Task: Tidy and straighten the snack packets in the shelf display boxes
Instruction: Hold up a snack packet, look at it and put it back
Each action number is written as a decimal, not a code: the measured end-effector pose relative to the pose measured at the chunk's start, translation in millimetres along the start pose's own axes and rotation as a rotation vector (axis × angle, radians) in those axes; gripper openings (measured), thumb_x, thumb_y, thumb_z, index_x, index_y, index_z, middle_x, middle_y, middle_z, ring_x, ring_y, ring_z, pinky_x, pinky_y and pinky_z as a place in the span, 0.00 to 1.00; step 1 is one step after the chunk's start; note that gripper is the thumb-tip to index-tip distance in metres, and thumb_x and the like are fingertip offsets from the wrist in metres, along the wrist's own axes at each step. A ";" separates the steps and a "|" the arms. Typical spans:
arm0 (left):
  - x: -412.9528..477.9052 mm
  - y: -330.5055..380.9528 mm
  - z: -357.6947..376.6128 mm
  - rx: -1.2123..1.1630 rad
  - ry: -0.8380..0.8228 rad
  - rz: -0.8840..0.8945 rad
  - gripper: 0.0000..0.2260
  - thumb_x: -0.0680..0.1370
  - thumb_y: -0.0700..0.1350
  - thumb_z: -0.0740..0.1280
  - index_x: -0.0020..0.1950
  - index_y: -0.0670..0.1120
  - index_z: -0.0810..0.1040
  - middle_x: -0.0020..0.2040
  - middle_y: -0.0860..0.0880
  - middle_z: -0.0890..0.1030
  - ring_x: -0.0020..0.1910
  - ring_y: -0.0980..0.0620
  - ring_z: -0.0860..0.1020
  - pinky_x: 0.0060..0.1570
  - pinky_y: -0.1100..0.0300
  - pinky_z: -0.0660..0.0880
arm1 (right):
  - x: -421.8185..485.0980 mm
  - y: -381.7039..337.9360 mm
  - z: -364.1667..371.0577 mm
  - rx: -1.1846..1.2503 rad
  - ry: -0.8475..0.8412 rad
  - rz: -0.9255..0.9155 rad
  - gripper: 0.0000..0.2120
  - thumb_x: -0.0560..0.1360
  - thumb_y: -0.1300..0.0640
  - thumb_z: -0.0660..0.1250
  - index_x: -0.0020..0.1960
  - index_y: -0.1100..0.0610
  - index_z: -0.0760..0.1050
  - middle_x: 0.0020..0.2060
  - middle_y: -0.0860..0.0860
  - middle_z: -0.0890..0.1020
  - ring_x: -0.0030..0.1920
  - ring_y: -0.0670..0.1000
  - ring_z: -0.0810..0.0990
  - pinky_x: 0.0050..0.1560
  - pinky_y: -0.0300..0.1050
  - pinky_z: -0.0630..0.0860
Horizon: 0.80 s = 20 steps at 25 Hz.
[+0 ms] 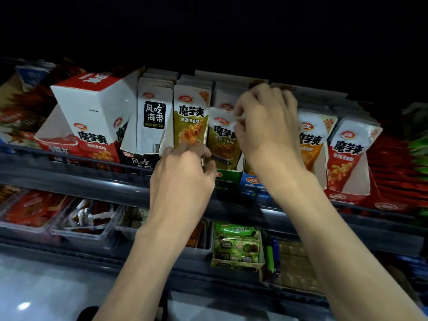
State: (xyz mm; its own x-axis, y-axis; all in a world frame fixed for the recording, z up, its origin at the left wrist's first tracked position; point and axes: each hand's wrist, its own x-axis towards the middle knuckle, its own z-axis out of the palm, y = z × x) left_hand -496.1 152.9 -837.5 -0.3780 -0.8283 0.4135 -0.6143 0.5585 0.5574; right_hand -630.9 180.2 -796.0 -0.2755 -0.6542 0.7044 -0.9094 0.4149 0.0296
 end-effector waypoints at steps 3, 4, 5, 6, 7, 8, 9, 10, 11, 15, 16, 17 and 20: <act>-0.4 1.1 0.2 -0.036 0.008 -0.011 0.09 0.78 0.49 0.68 0.57 0.50 0.79 0.56 0.51 0.81 0.53 0.48 0.77 0.48 0.50 0.77 | -3.5 3.4 2.8 0.038 -0.006 -0.038 0.10 0.75 0.56 0.72 0.55 0.58 0.83 0.58 0.54 0.79 0.62 0.58 0.73 0.70 0.53 0.58; -0.4 1.3 0.1 -0.043 0.011 -0.012 0.10 0.77 0.49 0.68 0.58 0.50 0.79 0.56 0.51 0.80 0.53 0.47 0.77 0.49 0.49 0.77 | -4.7 6.0 4.4 0.058 0.000 -0.053 0.10 0.75 0.55 0.72 0.54 0.58 0.84 0.58 0.54 0.80 0.62 0.58 0.73 0.71 0.53 0.58; 0.0 1.1 0.3 -0.049 0.011 -0.012 0.11 0.77 0.48 0.68 0.59 0.50 0.78 0.56 0.50 0.80 0.54 0.47 0.76 0.50 0.49 0.76 | -6.1 8.4 5.3 0.081 0.029 -0.070 0.10 0.75 0.54 0.72 0.53 0.58 0.84 0.57 0.54 0.80 0.62 0.57 0.74 0.70 0.52 0.58; 0.8 0.4 0.8 -0.061 0.013 -0.012 0.12 0.77 0.48 0.68 0.59 0.50 0.77 0.56 0.50 0.80 0.54 0.47 0.76 0.51 0.48 0.76 | -7.1 10.5 5.3 0.119 0.076 -0.084 0.10 0.76 0.53 0.71 0.52 0.58 0.84 0.56 0.53 0.81 0.60 0.57 0.75 0.69 0.51 0.59; 1.9 0.0 0.8 -0.083 0.021 -0.012 0.13 0.77 0.48 0.68 0.60 0.49 0.76 0.56 0.50 0.79 0.54 0.47 0.76 0.51 0.48 0.76 | -7.3 11.3 2.0 0.184 0.131 -0.086 0.09 0.76 0.53 0.70 0.52 0.58 0.83 0.55 0.53 0.81 0.58 0.56 0.76 0.66 0.48 0.60; 2.8 -0.3 0.7 -0.119 0.036 -0.010 0.14 0.77 0.48 0.68 0.61 0.49 0.75 0.56 0.50 0.79 0.54 0.47 0.76 0.51 0.48 0.76 | -6.8 12.0 -3.7 0.280 0.185 -0.074 0.08 0.77 0.54 0.69 0.51 0.58 0.83 0.53 0.52 0.81 0.56 0.55 0.76 0.63 0.46 0.62; 3.2 -0.2 0.2 -0.169 0.057 -0.010 0.15 0.77 0.49 0.68 0.63 0.49 0.74 0.57 0.50 0.78 0.55 0.48 0.76 0.52 0.49 0.75 | -5.6 12.8 -11.2 0.391 0.249 -0.051 0.07 0.78 0.55 0.68 0.50 0.58 0.82 0.51 0.52 0.80 0.54 0.54 0.76 0.59 0.45 0.65; 3.4 0.5 -0.7 -0.229 0.083 -0.010 0.17 0.77 0.50 0.68 0.64 0.49 0.72 0.58 0.51 0.77 0.56 0.49 0.75 0.52 0.51 0.74 | -3.5 14.1 -20.3 0.509 0.323 -0.022 0.07 0.78 0.56 0.68 0.50 0.59 0.81 0.50 0.53 0.80 0.51 0.53 0.76 0.55 0.44 0.69; 3.2 2.2 -2.6 -0.290 0.111 -0.010 0.19 0.78 0.51 0.68 0.66 0.49 0.71 0.59 0.52 0.76 0.57 0.50 0.74 0.53 0.53 0.73 | -1.1 15.6 -30.6 0.631 0.395 0.008 0.06 0.79 0.57 0.67 0.49 0.60 0.79 0.48 0.53 0.79 0.50 0.52 0.77 0.50 0.44 0.72; -1.8 11.6 -10.2 -0.517 0.172 0.046 0.19 0.79 0.55 0.66 0.68 0.53 0.70 0.59 0.56 0.76 0.56 0.57 0.74 0.52 0.60 0.72 | 0.3 21.0 -57.6 1.098 0.393 0.114 0.03 0.82 0.60 0.63 0.49 0.58 0.74 0.43 0.47 0.79 0.43 0.43 0.77 0.41 0.40 0.73; -3.6 14.6 -11.9 -0.596 0.159 0.073 0.16 0.79 0.54 0.66 0.66 0.52 0.72 0.56 0.56 0.78 0.54 0.57 0.76 0.50 0.60 0.75 | -2.1 22.2 -59.0 1.190 0.327 0.173 0.04 0.82 0.60 0.63 0.50 0.57 0.75 0.42 0.45 0.80 0.41 0.41 0.77 0.39 0.36 0.72; -5.2 17.8 -13.3 -0.681 0.130 0.099 0.12 0.80 0.52 0.66 0.61 0.52 0.75 0.52 0.56 0.80 0.51 0.57 0.78 0.46 0.58 0.77 | -4.9 23.2 -59.3 1.275 0.260 0.242 0.05 0.82 0.60 0.62 0.50 0.58 0.76 0.41 0.45 0.81 0.39 0.40 0.78 0.37 0.33 0.71; -9.8 24.0 -11.9 -0.760 0.020 0.213 0.07 0.80 0.48 0.65 0.45 0.48 0.78 0.39 0.48 0.81 0.37 0.48 0.79 0.33 0.49 0.76 | -11.5 28.9 -58.2 1.379 0.131 0.399 0.07 0.83 0.60 0.62 0.49 0.59 0.77 0.41 0.48 0.83 0.41 0.43 0.82 0.36 0.34 0.73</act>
State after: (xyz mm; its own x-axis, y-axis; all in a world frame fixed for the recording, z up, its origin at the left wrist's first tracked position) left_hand -498.8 174.9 -819.6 -0.4175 -0.7030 0.5757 0.1148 0.5877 0.8009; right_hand -635.9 236.5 -762.0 -0.6177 -0.5492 0.5629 -0.3710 -0.4276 -0.8243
